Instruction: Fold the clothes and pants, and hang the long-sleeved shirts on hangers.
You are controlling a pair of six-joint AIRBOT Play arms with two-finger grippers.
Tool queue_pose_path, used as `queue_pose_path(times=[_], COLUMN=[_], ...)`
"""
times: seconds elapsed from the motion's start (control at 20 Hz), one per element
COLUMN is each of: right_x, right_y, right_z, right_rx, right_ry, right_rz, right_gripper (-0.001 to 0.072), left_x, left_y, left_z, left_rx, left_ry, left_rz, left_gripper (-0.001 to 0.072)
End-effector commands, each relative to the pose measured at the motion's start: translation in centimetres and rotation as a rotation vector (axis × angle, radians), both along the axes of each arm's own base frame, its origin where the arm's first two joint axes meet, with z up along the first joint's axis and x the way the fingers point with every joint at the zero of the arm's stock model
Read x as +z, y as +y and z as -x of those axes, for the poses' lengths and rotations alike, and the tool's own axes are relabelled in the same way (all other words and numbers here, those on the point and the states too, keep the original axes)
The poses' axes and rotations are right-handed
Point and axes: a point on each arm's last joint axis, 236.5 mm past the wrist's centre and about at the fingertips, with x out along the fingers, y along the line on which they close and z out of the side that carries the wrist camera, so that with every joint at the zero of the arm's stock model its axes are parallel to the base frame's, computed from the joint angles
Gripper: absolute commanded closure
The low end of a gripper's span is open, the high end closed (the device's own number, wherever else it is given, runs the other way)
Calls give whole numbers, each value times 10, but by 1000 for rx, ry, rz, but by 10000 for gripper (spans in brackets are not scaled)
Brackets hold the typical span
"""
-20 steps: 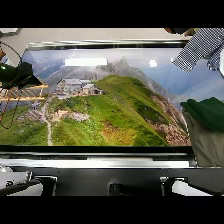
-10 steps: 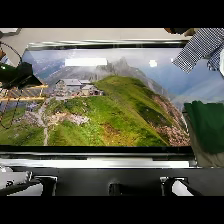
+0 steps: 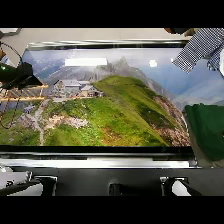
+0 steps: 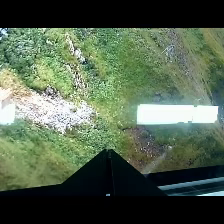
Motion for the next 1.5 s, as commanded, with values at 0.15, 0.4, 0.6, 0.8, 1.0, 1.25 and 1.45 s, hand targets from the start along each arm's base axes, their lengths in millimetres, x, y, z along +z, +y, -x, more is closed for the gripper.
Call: queue_pose_path(times=[0.15,0.4,0.6,0.8,1.0,1.25,1.45], right_x=[4,7,16,36,65,58,45], right_y=[0,0,-15,-25,58,210,292], right_z=[10,16,14,-62,-202,-242,-214], right_rx=[-6,19,73,247,602,1165,1452], right_ry=[43,80,94,-195,-731,-661,-488], right_rz=[4,-7,40,53,-169,-339,-419], right_gripper=[683,485,458,470,549,604,638], left_x=[0,0,-1,-6,-25,-59,-77], left_y=[0,0,1,7,10,10,15], left_z=[0,0,0,-2,-6,15,46], left_rx=[0,0,2,13,-99,-146,-135], left_ry=[0,0,1,11,-16,-32,8], left_rz=[0,0,-3,-27,-86,-109,-132], left_gripper=[687,687,644,643,687,688,688])
